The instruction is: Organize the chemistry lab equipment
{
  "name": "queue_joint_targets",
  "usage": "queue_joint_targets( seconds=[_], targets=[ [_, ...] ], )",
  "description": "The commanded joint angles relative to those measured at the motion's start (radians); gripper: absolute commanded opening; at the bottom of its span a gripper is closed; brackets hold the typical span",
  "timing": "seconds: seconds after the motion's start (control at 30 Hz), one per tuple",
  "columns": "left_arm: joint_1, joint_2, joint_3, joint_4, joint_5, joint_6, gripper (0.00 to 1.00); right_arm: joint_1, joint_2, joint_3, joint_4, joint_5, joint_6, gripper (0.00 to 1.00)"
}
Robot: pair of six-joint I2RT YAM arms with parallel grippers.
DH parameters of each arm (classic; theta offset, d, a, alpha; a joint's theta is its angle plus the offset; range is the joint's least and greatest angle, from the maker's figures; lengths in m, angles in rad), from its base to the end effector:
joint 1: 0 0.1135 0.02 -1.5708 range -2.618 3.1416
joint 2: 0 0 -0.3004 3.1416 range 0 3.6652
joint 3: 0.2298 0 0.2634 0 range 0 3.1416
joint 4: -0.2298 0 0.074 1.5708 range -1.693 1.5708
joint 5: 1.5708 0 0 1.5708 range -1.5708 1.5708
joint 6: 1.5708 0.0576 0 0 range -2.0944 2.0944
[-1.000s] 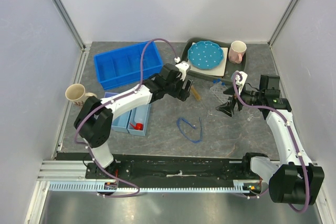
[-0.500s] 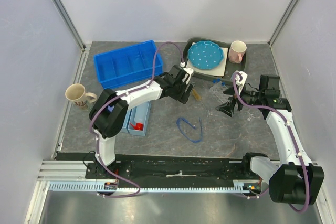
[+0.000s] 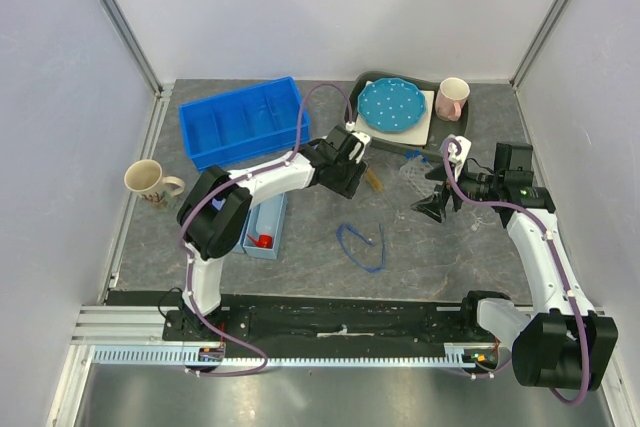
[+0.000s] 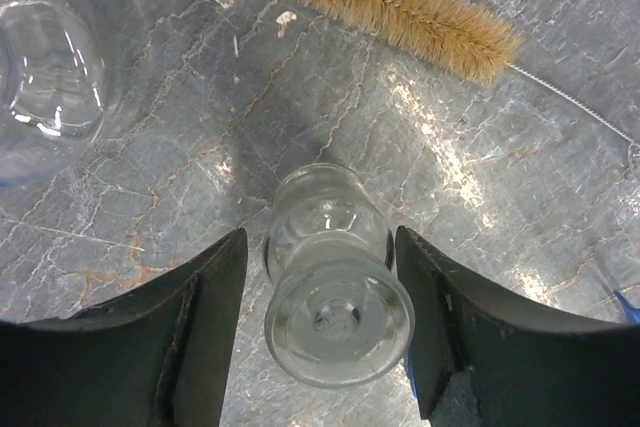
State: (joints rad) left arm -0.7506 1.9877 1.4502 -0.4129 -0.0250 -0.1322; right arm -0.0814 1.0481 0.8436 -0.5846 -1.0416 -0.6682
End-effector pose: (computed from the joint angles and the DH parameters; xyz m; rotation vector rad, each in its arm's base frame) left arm 0.3441 -0.3190 0.2013 0.7668 2.4338 -0.3206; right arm 0.2093 0.0328 0.3073 -1.0104 1.7424 0.7507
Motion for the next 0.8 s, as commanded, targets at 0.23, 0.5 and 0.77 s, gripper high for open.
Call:
queue_joint_targets(
  seconds=[0.23,0.5,0.77],
  targets=[
    [-0.01,-0.062,0.013,-0.003,0.019,-0.024,0.13,-0.003,0.001,-0.005,0.02,-0.054,-0.041,0.98],
    [0.04,-0.329,-0.186,-0.001,0.131,-0.079,0.07,-0.003,0.0,-0.001,0.014,-0.061,-0.047,0.98],
    [0.292,-0.656,-0.369,-0.067,0.183,-0.075,0.08,-0.001,0.001,-0.001,0.008,-0.064,-0.05,0.98]
  ],
)
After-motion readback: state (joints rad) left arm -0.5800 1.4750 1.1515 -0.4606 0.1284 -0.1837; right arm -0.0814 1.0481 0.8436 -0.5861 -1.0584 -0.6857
